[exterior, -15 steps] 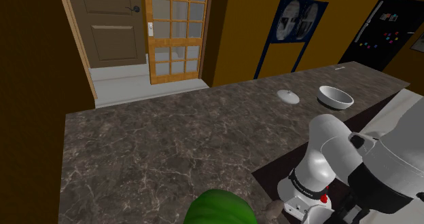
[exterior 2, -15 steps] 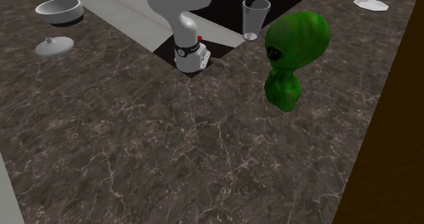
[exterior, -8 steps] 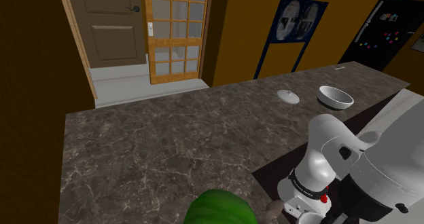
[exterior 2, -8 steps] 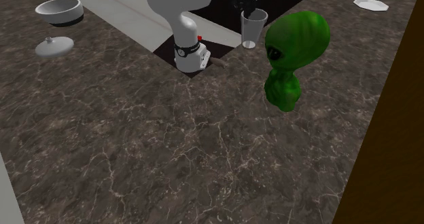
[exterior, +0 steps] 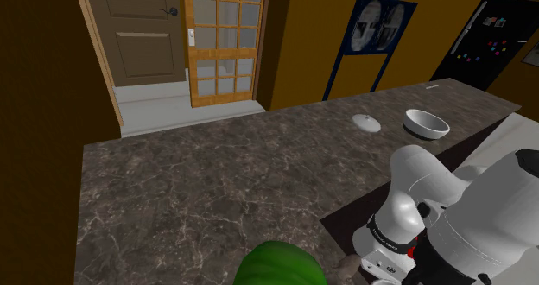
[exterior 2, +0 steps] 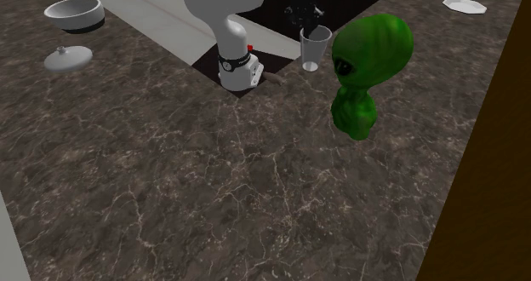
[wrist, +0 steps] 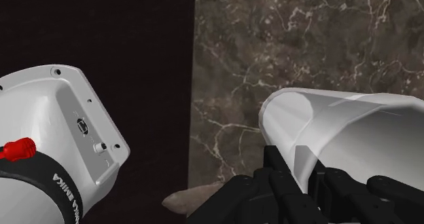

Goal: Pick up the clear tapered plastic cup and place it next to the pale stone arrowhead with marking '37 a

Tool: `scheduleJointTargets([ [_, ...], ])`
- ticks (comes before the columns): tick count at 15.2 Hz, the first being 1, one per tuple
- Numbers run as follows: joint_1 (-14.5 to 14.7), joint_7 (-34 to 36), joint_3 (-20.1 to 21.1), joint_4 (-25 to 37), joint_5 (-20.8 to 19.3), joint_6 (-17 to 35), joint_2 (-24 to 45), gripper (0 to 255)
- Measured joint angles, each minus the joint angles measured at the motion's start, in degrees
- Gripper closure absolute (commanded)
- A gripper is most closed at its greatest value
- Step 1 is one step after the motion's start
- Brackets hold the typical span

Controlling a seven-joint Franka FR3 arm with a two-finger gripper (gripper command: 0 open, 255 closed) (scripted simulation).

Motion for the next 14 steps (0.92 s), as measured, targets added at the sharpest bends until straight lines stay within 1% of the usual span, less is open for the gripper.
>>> scheduleJointTargets([
  [4,1.7,0.1,3.1,-2.3,3.0,1.7,-0.2,255],
  [10,1.9,0.1,3.6,-2.6,3.5,2.0,-0.1,255],
  [11,1.9,0.1,3.6,-2.6,3.5,2.0,-0.1,0],
  [14,1.9,0.1,3.6,-2.6,3.5,2.0,-0.1,0],
])
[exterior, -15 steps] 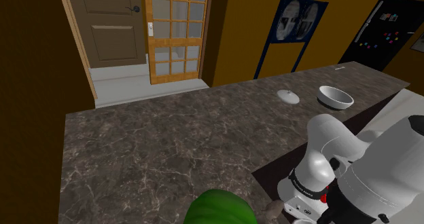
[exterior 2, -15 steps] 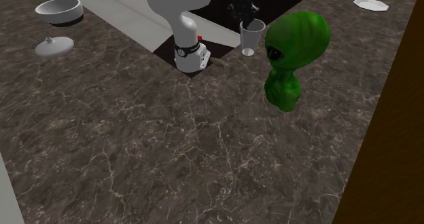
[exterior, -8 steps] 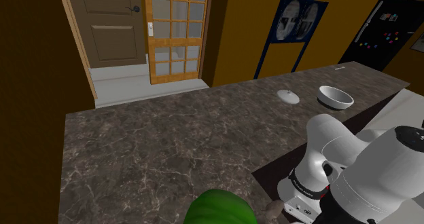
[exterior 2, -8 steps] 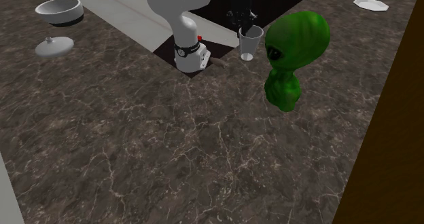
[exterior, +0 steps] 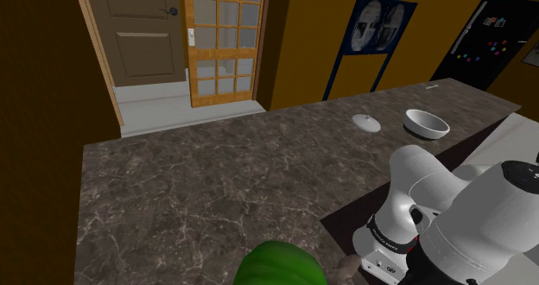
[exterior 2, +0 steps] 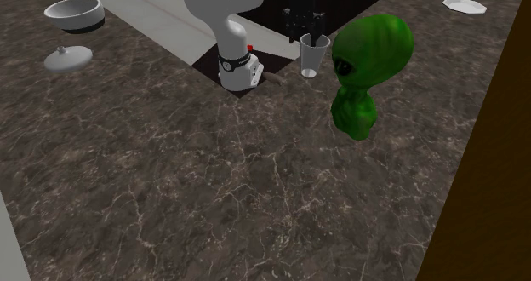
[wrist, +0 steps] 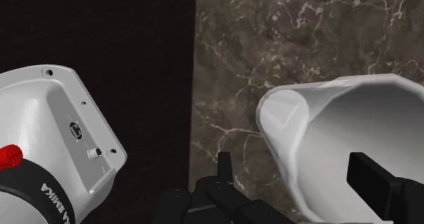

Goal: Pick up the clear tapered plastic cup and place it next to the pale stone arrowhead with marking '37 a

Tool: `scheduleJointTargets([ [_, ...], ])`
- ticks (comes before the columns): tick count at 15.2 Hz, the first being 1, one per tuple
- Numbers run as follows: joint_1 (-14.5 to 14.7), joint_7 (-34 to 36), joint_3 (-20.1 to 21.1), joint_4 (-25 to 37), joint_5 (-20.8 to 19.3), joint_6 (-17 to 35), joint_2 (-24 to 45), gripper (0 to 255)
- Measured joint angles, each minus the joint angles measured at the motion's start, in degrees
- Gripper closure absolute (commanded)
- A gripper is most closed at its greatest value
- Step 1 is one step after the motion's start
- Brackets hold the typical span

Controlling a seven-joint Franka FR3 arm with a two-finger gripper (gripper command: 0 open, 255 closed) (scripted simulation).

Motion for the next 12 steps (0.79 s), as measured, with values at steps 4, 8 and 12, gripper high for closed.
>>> scheduleJointTargets([
  [4,-0.5,-0.1,-1.4,0.6,-1.2,-0.8,-0.2,0],
  [8,-3.0,-0.1,-8.1,4.7,-7.6,-4.9,-0.7,0],
  [12,-3.4,-0.2,-9.0,5.2,-8.4,-5.4,-0.7,0],
])
